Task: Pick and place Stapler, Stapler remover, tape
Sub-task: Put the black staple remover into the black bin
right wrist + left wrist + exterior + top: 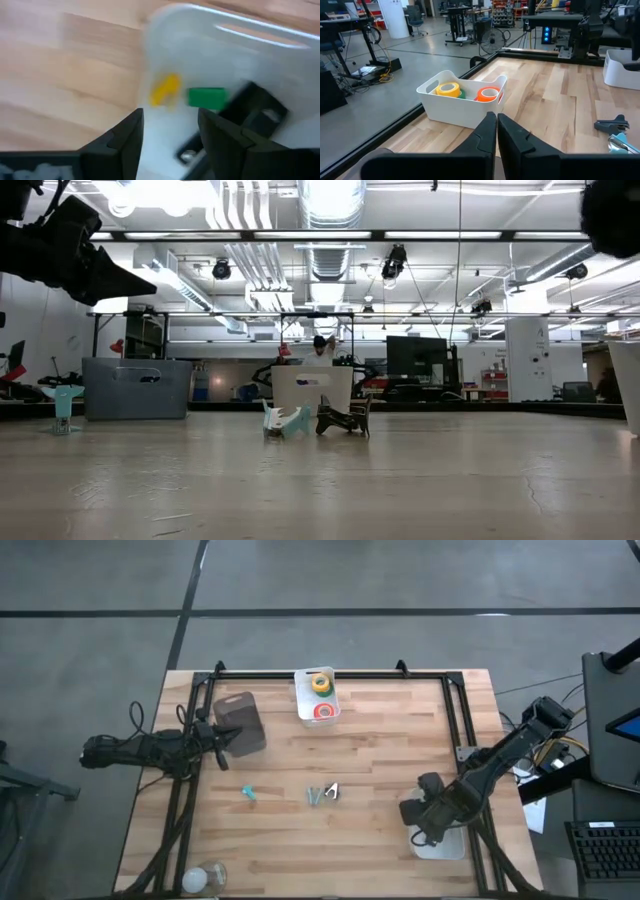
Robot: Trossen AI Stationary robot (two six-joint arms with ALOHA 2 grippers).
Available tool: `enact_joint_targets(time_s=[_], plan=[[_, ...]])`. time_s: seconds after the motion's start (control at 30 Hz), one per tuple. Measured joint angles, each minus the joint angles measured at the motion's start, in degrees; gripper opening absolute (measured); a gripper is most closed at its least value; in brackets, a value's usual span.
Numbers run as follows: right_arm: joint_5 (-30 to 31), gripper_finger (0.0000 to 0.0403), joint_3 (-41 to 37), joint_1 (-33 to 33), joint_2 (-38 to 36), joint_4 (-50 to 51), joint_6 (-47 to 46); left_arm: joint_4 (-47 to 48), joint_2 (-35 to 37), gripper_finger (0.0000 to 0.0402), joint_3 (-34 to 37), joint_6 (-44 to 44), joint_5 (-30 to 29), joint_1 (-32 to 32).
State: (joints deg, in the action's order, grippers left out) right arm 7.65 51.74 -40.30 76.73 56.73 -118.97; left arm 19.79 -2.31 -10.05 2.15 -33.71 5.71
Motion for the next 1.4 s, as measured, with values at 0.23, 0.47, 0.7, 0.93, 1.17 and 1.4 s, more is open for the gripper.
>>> enact_joint_targets(time_s=[0.23, 0.47, 0.7, 0.93, 1.17, 1.4], plan=[[15.4, 0.0194, 8.4, 3.4, 0.2, -0.4, 10.0, 0.0, 0.0, 0.002, 0.0, 0.0, 0.0, 0.0], [19.6, 0.0194, 15.1, 11.1, 4.3, -3.2, 27.9, 0.0, 0.0, 0.0021, 0.0, 0.0, 0.0, 0.0], [19.3, 0.0194, 19.1, 16.4, 11.4, -12.1, 35.5, 0.0, 0.0, 0.0018, 0.0, 0.0, 0.0, 0.0], [16.0, 0.0194, 23.9, 20.4, 19.7, -19.1, 37.1, 0.0, 0.0, 0.0021, 0.0, 0.0, 0.0, 0.0], [0.4, 0.0194, 28.9, 25.3, 29.5, -19.7, 35.3, 0.0, 0.0, 0.0019, 0.0, 0.0, 0.0, 0.0], [-6.0, 0.0185, 30.0, 27.2, 33.2, -17.2, 33.6, 0.0, 0.0, 0.0019, 0.0, 0.0, 0.0, 0.0]])
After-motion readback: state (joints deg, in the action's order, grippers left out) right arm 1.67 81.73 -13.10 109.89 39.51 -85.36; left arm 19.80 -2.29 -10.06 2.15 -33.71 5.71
